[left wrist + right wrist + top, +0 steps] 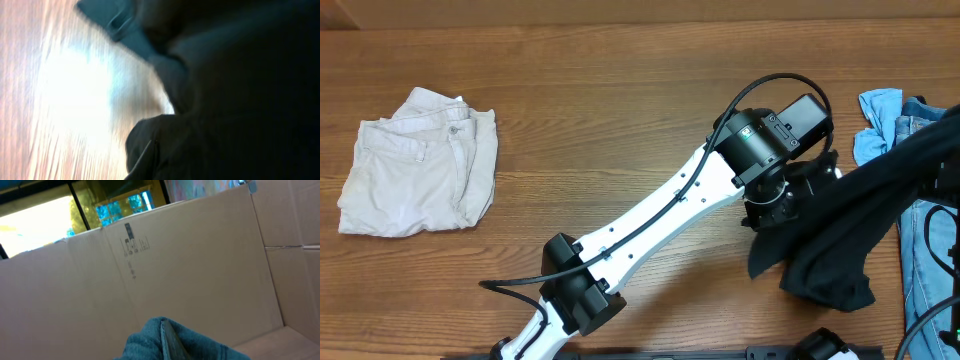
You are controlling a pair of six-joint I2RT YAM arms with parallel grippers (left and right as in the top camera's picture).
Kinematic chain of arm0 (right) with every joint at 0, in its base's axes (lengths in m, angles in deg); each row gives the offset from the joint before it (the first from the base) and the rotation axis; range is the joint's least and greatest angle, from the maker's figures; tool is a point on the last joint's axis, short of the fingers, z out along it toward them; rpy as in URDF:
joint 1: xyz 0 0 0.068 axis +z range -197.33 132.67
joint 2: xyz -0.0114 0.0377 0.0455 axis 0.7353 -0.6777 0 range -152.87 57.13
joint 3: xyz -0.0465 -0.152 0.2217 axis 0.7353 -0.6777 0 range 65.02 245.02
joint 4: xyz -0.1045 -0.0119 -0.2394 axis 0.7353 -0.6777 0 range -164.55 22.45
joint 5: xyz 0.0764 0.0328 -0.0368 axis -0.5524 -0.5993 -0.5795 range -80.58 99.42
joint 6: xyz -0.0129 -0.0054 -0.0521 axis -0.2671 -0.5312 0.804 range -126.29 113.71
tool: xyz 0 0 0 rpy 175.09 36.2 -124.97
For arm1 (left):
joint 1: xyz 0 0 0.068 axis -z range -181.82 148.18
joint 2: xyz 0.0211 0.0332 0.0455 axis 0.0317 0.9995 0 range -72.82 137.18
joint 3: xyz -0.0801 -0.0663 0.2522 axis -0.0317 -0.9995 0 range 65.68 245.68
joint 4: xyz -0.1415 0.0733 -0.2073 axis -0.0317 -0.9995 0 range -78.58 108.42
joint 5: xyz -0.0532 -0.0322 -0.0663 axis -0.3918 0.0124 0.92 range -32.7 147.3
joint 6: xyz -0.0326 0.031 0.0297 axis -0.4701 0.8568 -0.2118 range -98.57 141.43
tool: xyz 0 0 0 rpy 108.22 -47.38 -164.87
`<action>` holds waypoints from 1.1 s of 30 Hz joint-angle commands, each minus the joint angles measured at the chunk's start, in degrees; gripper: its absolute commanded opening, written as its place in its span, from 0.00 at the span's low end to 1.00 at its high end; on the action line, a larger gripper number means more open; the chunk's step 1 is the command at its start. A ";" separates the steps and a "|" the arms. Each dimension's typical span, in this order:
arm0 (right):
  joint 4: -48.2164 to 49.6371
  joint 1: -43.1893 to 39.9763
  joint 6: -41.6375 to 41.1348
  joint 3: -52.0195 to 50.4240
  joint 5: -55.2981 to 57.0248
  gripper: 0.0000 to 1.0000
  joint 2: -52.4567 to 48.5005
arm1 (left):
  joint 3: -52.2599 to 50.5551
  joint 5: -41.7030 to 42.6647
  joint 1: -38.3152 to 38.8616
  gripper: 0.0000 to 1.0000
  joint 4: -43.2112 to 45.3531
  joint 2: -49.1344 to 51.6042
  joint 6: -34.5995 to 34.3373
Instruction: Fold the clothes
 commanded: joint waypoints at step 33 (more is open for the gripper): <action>-36.65 -0.17 -20.85 10.47 3.76 0.04 -6.05 | 8.96 -27.65 -33.75 0.04 -5.42 -51.93 -18.53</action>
